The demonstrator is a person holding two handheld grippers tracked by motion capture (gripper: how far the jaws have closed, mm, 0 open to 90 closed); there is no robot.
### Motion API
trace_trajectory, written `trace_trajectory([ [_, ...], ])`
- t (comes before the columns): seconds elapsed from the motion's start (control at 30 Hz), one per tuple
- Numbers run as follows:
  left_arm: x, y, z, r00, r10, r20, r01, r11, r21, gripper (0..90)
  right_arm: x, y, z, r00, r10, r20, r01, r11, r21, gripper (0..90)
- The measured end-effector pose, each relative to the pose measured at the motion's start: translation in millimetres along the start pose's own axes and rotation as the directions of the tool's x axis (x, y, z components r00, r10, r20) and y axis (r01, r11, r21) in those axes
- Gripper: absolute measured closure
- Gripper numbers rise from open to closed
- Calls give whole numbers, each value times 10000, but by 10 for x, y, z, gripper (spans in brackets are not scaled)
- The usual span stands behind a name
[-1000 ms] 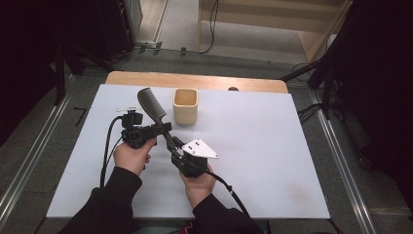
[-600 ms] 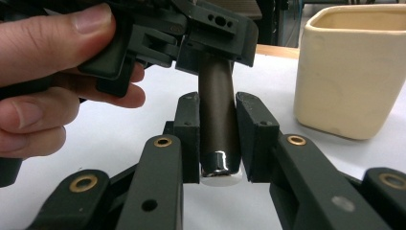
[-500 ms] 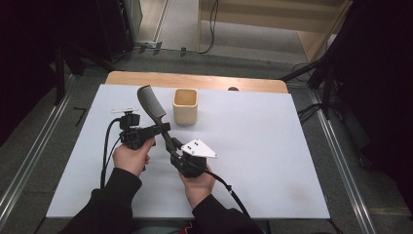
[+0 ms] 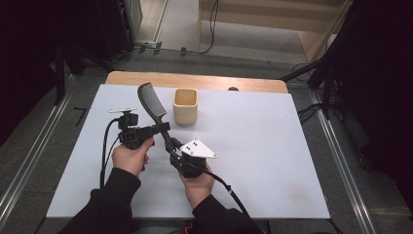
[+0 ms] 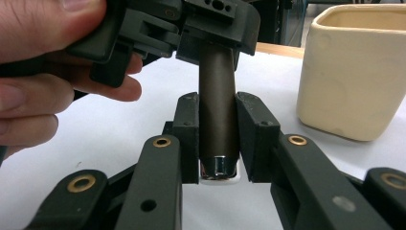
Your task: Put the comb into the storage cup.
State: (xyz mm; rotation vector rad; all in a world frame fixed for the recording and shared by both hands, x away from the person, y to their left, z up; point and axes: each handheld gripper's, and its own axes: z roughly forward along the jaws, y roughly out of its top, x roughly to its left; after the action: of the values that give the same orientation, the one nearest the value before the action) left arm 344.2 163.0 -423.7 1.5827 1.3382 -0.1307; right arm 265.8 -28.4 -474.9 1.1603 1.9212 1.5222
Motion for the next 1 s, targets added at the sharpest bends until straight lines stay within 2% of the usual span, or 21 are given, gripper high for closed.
trace_trajectory([
  [0.37,3,7,-15,9996,-120,259,118,9999,54,713,-2,-10,20,10000,-49,-61,50,9999,155,691],
  [0.63,24,19,-53,9988,-138,464,145,9998,-143,726,-8,4,11,10000,-83,-46,84,10000,19,660],
  [0.8,27,26,-77,9994,-28,358,37,9997,-248,726,-21,11,17,9998,-32,-209,36,9998,187,559],
  [0.9,32,31,-96,9998,151,93,-148,9993,-339,726,-42,9,26,9991,78,-418,-60,9991,430,493],
  [1.0,34,39,-118,9987,437,-265,-448,9981,-424,726,-60,-1,37,9976,-40,-686,86,9977,668,436],
])
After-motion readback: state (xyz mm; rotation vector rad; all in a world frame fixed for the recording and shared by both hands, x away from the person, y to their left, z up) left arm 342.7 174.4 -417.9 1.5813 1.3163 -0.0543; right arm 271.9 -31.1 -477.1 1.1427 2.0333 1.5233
